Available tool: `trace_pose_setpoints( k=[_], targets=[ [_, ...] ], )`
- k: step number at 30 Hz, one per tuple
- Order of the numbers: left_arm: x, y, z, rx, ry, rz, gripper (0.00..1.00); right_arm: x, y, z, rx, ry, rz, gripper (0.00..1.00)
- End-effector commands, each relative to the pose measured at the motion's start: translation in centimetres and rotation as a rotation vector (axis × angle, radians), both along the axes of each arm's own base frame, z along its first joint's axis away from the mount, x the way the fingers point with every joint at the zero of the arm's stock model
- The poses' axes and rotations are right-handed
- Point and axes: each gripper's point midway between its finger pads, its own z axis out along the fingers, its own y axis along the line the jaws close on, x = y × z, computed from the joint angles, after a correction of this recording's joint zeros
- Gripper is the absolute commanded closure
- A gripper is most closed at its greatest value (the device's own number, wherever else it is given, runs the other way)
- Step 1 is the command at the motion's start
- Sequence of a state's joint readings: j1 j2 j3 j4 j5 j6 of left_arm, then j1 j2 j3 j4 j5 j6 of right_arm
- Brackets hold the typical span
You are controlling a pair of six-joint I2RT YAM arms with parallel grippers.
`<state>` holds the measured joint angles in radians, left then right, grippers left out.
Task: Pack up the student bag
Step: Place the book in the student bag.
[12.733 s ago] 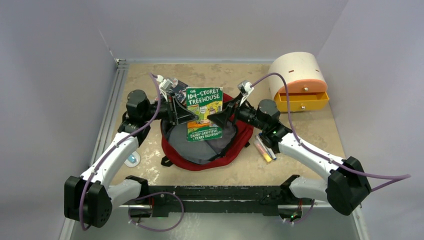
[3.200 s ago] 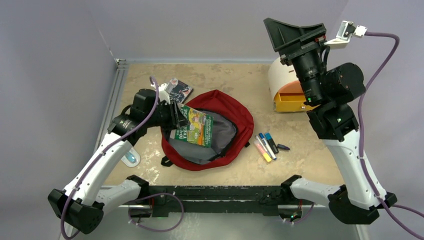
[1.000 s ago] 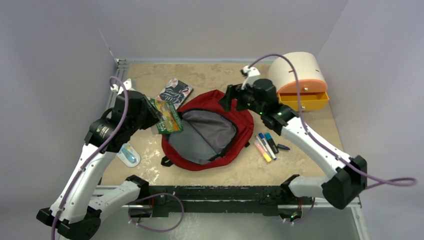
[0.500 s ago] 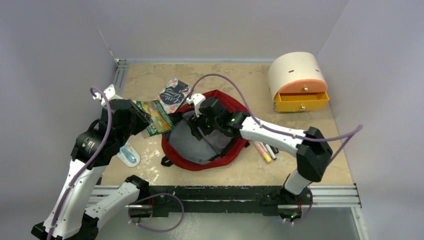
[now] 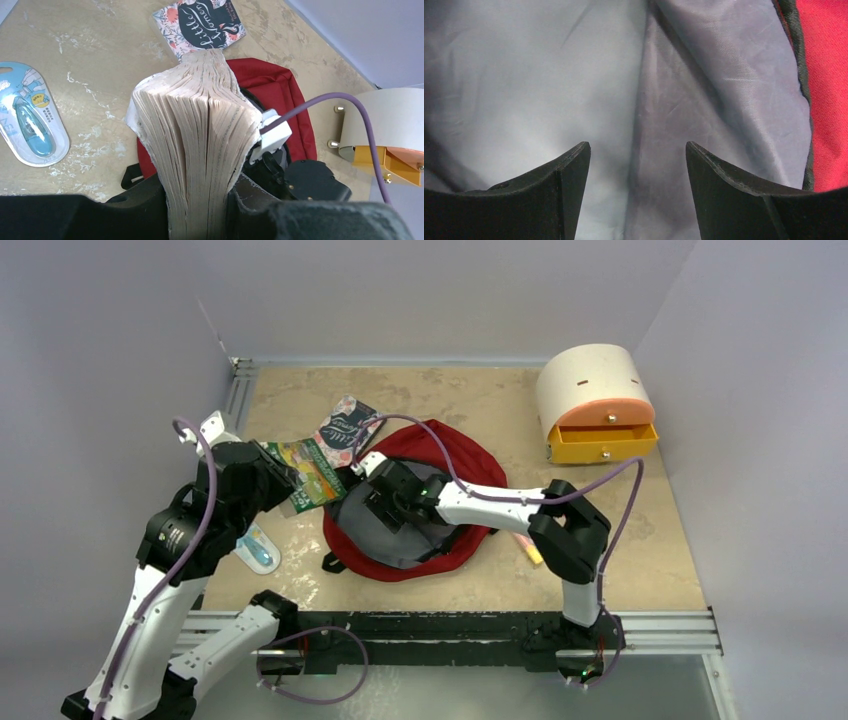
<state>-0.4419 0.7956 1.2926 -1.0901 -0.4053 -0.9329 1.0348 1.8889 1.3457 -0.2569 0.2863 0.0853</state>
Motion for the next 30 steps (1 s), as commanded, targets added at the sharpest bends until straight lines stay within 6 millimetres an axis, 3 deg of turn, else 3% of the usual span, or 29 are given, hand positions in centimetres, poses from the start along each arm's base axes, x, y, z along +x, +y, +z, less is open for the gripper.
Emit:
trace_pose_setpoints(
  k=[1,7,11,20,25,30],
  targets=[
    [0.5,-0.2,3.2,-0.069,-0.120,0.014,1.00,2.1,-0.5,0.7,-0.065,-0.104,-0.058,0.29],
    [0.3,0.0,3.4,-0.066,-0.129,0.018,1.00,3.2,-1.3,-1.2,-0.150,-0.151,-0.099,0.31],
    [0.1,0.3,3.1,-0.065,-0.127,0.026,1.00,3.9,-1.9,-1.1,-0.187,-0.205,-0.138,0.32],
    [-0.2,0.2,2.1,-0.082,-0.111,0.032,1.00,4.8,-3.5,-1.3,-0.279,-0.274,-0.211,0.45],
    [-0.2,0.2,2.0,-0.082,-0.110,0.033,1.00,4.8,-3.3,-1.4,-0.274,-0.268,-0.215,0.56],
    [0.1,-0.2,1.9,-0.091,-0.109,0.022,1.00,4.5,-2.1,0.0,-0.192,-0.246,-0.203,0.81]
  ],
)
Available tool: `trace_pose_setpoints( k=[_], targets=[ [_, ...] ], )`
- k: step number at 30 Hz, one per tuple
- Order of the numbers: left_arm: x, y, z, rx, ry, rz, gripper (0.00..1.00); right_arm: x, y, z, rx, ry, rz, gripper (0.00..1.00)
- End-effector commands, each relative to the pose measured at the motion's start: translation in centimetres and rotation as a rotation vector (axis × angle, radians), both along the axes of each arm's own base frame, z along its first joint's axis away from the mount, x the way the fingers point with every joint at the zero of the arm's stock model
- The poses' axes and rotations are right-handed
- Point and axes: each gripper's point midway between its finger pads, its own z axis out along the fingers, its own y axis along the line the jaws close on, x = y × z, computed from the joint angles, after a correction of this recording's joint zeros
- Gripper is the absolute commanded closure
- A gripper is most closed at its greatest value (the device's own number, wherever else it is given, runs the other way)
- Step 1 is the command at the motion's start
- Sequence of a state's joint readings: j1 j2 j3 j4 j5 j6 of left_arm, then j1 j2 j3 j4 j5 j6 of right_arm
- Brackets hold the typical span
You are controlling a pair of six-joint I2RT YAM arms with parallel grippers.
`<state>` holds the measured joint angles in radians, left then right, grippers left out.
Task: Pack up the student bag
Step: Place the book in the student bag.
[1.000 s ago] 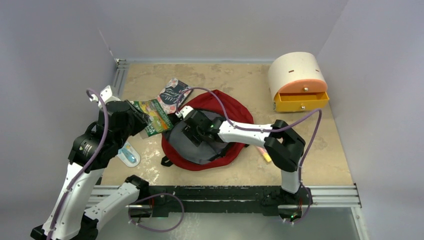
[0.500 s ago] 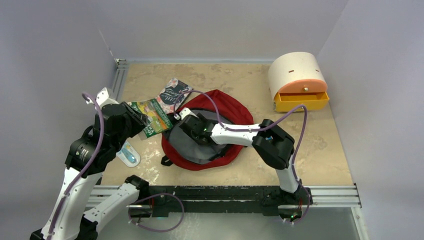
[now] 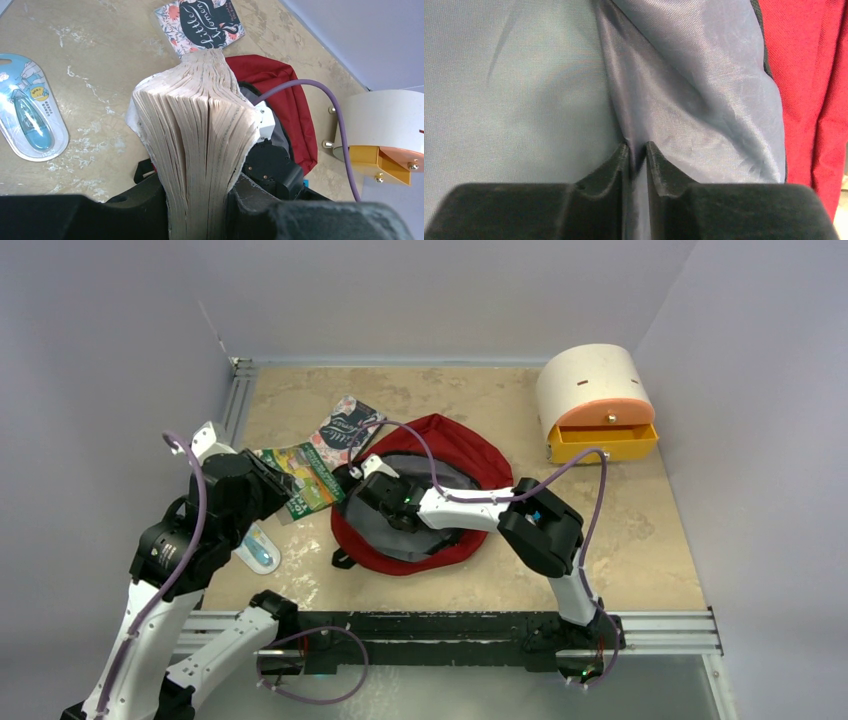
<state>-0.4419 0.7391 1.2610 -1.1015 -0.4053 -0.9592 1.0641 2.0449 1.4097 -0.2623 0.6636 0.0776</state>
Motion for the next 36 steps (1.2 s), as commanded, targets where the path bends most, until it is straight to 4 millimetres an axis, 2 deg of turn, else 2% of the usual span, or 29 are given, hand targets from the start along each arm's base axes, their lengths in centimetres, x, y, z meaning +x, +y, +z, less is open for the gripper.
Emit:
trace_pose_setpoints(
  k=[1,4,13,17,23,26,36],
  targets=[
    [1.2,-0.8,2.2,-0.067,-0.097,0.005,1.00,0.6,0.9,2.8,0.072,-0.026,-0.014,0.88],
    [1.5,-1.4,2.0,-0.079,-0.096,-0.016,1.00,0.6,1.7,4.2,0.119,-0.022,-0.001,1.00],
    [2.3,-3.3,1.4,-0.129,-0.086,-0.074,1.00,1.4,3.6,10.0,0.267,-0.037,0.046,1.00],
    [2.3,-4.5,0.8,-0.176,-0.068,-0.110,1.00,2.3,3.6,11.9,0.349,-0.004,0.040,1.00],
    [2.5,-7.0,-1.7,-0.269,-0.001,-0.177,1.00,4.3,2.8,14.7,0.486,0.042,0.032,1.00],
    [3.0,-7.9,-2.5,-0.296,-0.003,-0.202,1.00,4.8,2.6,15.6,0.514,0.045,0.035,1.00],
    [5.1,-9.5,-4.0,-0.351,-0.002,-0.202,1.00,4.7,3.4,17.2,0.595,0.056,0.024,1.00]
  ],
)
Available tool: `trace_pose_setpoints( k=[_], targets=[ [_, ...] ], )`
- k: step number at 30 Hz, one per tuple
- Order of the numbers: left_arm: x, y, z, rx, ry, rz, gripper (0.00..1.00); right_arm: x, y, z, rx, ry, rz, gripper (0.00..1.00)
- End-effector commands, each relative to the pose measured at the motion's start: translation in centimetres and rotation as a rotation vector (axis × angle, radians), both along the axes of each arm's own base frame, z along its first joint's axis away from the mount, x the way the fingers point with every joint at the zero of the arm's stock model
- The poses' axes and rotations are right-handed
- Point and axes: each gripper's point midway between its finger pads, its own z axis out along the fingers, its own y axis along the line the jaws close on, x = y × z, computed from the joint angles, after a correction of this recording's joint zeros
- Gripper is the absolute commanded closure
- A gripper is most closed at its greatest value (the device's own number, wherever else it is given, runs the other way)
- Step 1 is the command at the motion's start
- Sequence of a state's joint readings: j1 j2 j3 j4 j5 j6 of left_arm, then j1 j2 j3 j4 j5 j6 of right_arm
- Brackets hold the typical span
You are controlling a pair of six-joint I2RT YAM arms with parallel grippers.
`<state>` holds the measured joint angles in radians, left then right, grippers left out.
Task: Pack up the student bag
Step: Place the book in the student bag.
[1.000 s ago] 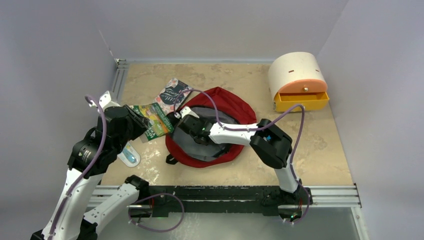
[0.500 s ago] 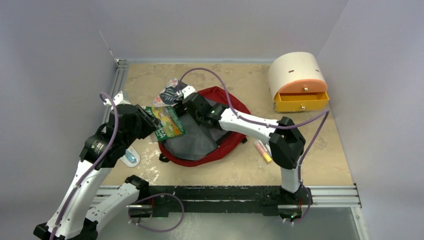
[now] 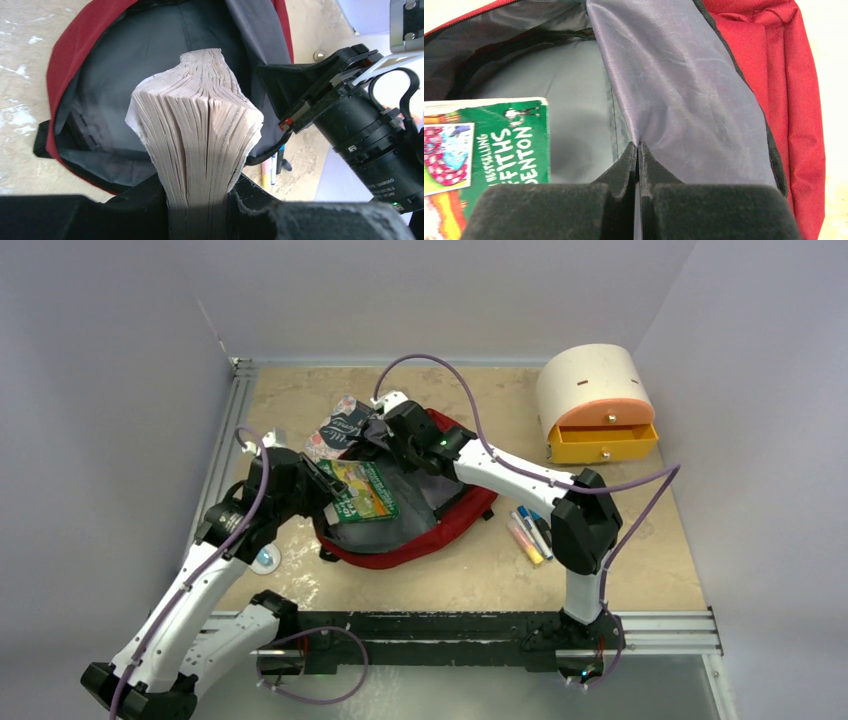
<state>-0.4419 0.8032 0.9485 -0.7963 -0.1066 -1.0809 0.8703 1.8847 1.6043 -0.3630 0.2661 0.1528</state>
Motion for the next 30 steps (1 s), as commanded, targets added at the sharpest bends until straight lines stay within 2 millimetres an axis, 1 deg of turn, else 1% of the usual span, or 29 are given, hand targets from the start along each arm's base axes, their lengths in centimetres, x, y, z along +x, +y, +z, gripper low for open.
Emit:
trace_pose_setpoints(
  k=[1,5,8,14,21,25,26,30],
  targets=[
    [2.5,-2.1,3.9,-0.145,-0.139,0.004,1.00,0.5,1.8,6.5,0.173,-0.074,-0.008,1.00],
    [3.5,-2.6,3.6,-0.180,-0.133,0.026,1.00,0.2,2.5,7.4,0.226,-0.063,-0.003,1.00],
    [4.0,-3.1,2.8,-0.198,-0.101,0.037,1.00,0.3,2.9,8.2,0.262,-0.064,-0.012,1.00],
    [5.1,-4.0,1.8,-0.249,-0.101,0.043,1.00,0.3,3.1,9.2,0.297,-0.070,-0.022,1.00],
    [6.8,-5.6,2.4,-0.314,-0.218,-0.015,1.00,0.0,3.4,9.4,0.320,-0.055,-0.016,1.00],
    [7.5,-6.7,2.3,-0.354,-0.273,-0.059,1.00,-0.1,3.3,9.6,0.342,-0.050,-0.025,1.00],
    [7.8,-7.0,2.6,-0.374,-0.300,-0.067,1.00,-0.2,3.4,9.6,0.347,-0.046,-0.027,1.00],
    [8.8,-7.8,1.9,-0.416,-0.333,-0.103,1.00,-0.4,3.5,9.9,0.372,-0.036,-0.028,1.00]
  ],
)
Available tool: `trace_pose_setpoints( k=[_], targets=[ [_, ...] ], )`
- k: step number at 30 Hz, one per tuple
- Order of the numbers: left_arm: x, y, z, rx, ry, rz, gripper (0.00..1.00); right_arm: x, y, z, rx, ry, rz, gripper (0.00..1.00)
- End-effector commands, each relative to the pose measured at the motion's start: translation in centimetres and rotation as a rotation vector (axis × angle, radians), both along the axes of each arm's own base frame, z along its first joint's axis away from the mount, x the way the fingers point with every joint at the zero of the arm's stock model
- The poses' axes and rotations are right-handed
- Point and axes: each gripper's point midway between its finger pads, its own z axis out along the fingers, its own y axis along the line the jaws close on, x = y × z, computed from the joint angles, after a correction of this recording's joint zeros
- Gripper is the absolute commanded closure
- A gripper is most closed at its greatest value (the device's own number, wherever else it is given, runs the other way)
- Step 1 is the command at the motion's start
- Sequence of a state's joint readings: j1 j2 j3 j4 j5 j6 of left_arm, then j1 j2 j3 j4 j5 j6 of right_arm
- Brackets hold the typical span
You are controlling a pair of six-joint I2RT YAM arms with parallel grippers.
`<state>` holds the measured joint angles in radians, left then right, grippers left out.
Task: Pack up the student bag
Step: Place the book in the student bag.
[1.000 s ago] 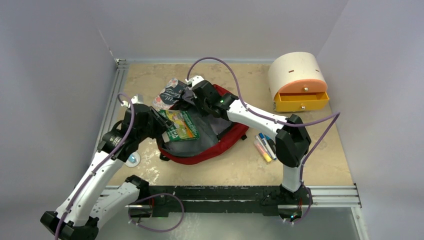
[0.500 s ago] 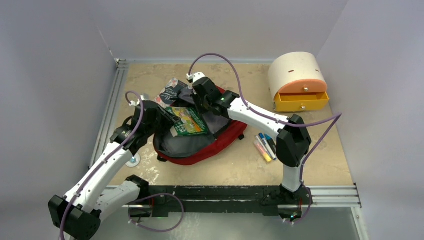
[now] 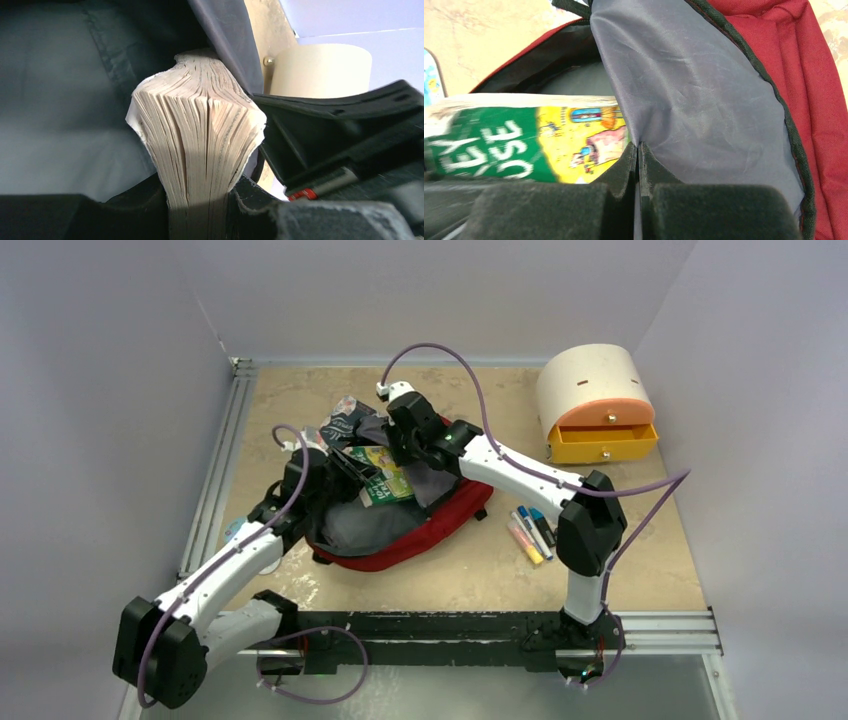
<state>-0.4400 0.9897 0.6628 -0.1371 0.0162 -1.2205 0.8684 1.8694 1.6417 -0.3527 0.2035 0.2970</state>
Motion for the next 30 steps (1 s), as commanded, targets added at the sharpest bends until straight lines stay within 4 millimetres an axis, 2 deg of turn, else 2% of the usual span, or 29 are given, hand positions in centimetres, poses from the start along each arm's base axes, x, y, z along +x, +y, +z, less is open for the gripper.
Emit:
trace_pose_setpoints(
  k=[1,8,12,19,26,30],
  targets=[
    [2.5,-2.3,6.3,-0.180,-0.269,-0.063,1.00,-0.1,1.7,7.6,0.214,-0.092,0.012,1.00],
    [4.2,-2.6,3.9,-0.266,-0.294,-0.078,1.00,-0.7,2.3,7.8,0.250,-0.061,0.039,1.00],
    [5.4,-2.8,3.6,-0.278,-0.328,-0.085,1.00,-1.0,2.6,7.6,0.265,-0.043,0.049,1.00],
    [8.2,-4.5,2.6,-0.288,-0.325,-0.123,1.00,-0.9,2.6,7.2,0.271,-0.033,0.036,1.00],
    [10.8,-6.2,-0.3,-0.288,-0.267,-0.140,1.00,-0.6,3.1,6.7,0.290,-0.021,0.031,1.00],
    [11.5,-7.5,-2.0,-0.262,-0.209,-0.181,1.00,-0.4,3.2,6.2,0.284,-0.014,0.028,1.00]
  ],
)
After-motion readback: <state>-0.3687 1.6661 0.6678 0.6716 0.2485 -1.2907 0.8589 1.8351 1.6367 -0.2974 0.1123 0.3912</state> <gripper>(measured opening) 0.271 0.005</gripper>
